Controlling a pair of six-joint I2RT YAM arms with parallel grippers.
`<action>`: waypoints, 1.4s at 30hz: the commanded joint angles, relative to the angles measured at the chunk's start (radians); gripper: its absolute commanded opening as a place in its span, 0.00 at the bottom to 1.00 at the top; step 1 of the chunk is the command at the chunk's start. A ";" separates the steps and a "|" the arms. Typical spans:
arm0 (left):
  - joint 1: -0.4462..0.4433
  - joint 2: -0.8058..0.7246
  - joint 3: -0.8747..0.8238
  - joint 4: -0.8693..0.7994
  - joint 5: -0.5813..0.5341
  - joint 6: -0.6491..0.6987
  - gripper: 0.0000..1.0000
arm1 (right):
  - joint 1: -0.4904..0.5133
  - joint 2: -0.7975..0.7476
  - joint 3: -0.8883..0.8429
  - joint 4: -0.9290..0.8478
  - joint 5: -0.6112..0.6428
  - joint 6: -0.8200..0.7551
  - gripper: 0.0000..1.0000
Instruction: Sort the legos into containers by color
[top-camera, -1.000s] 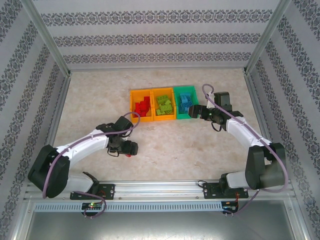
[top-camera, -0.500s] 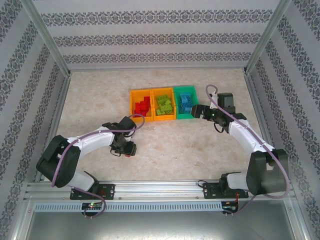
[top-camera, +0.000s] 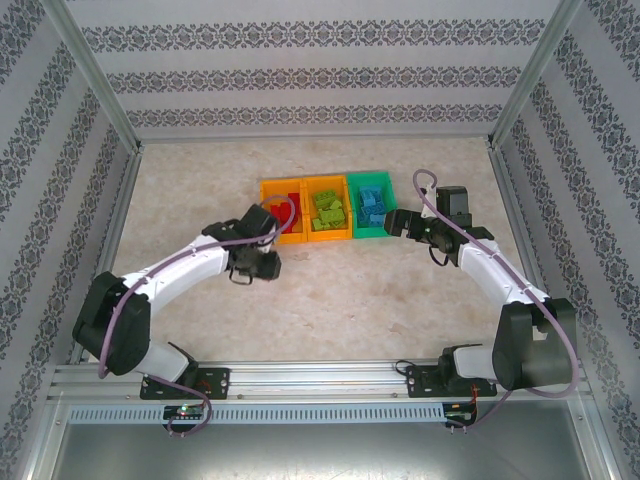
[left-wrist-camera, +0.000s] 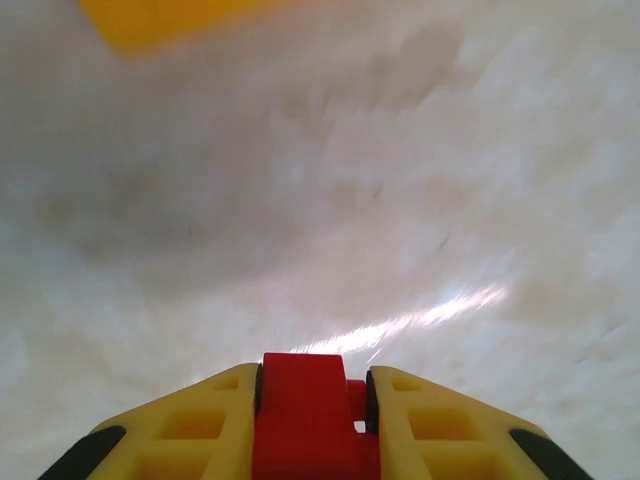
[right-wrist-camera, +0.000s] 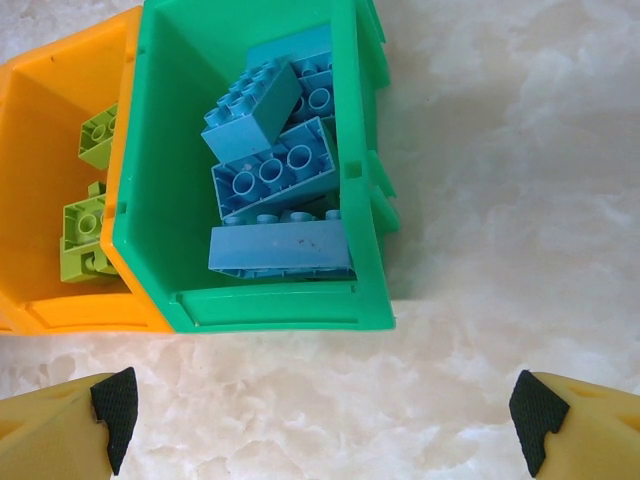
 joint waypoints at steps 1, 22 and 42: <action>0.037 0.040 0.143 -0.022 -0.056 0.061 0.24 | -0.007 -0.020 -0.024 0.003 0.017 0.020 0.98; 0.215 0.601 0.809 -0.089 0.049 0.016 0.57 | -0.012 -0.089 -0.037 -0.012 0.051 0.046 0.98; 0.258 -0.049 0.043 0.269 -0.278 -0.048 1.00 | -0.099 -0.279 -0.287 0.297 0.318 -0.165 0.98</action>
